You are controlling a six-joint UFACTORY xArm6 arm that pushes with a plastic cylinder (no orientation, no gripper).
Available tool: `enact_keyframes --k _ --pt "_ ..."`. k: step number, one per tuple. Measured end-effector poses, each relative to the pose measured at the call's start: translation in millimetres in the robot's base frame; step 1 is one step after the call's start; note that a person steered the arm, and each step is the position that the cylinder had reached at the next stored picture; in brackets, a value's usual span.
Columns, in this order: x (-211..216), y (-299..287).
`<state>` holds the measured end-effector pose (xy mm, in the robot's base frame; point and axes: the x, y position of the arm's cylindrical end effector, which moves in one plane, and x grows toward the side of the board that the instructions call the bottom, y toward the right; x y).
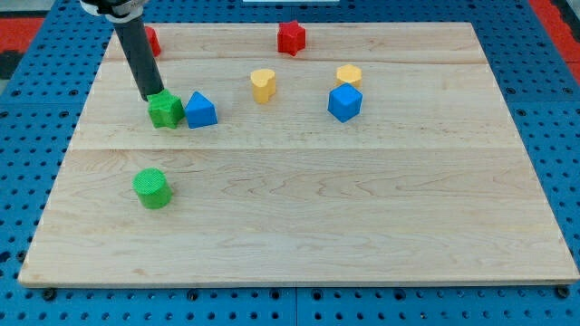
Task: Place the green star at the top left of the board
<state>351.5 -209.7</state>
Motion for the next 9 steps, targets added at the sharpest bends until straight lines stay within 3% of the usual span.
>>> enact_keyframes --k 1,2,3,4,6,7,8,9 --pt "0.0 -83.8" --pt "7.4 -91.6" --pt "58.8 -89.2" --pt "70.0 -74.5" --pt "71.0 20.1" --pt "-0.5 34.1" --pt "-23.1 78.3" --pt "-23.3 25.0"
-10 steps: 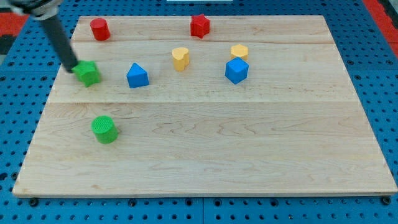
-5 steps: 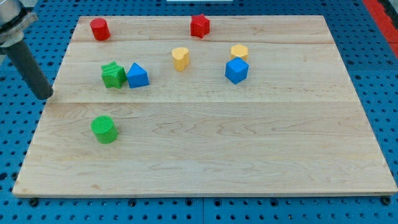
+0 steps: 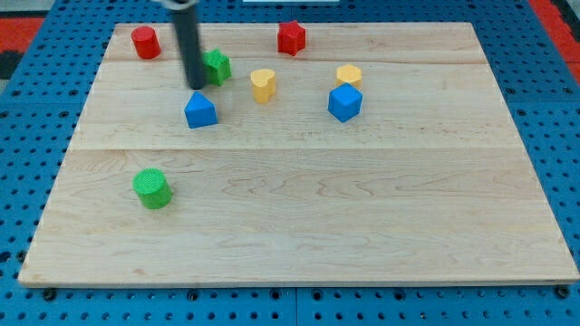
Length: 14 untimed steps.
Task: Place the green star at the top left of the board
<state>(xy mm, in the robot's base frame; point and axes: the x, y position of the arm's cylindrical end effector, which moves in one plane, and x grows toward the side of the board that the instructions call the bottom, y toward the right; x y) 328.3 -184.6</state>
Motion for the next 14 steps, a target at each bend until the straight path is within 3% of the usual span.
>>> enact_keyframes --k 1,3,5,7,8,11,13,14 --pt "-32.3 -28.3" --pt "-6.5 168.6" --pt "-23.8 37.8" --pt "-30.9 150.4" --pt "-31.7 81.3" --pt "-60.6 122.8" --pt "-34.9 247.9" --pt "-61.4 305.5"
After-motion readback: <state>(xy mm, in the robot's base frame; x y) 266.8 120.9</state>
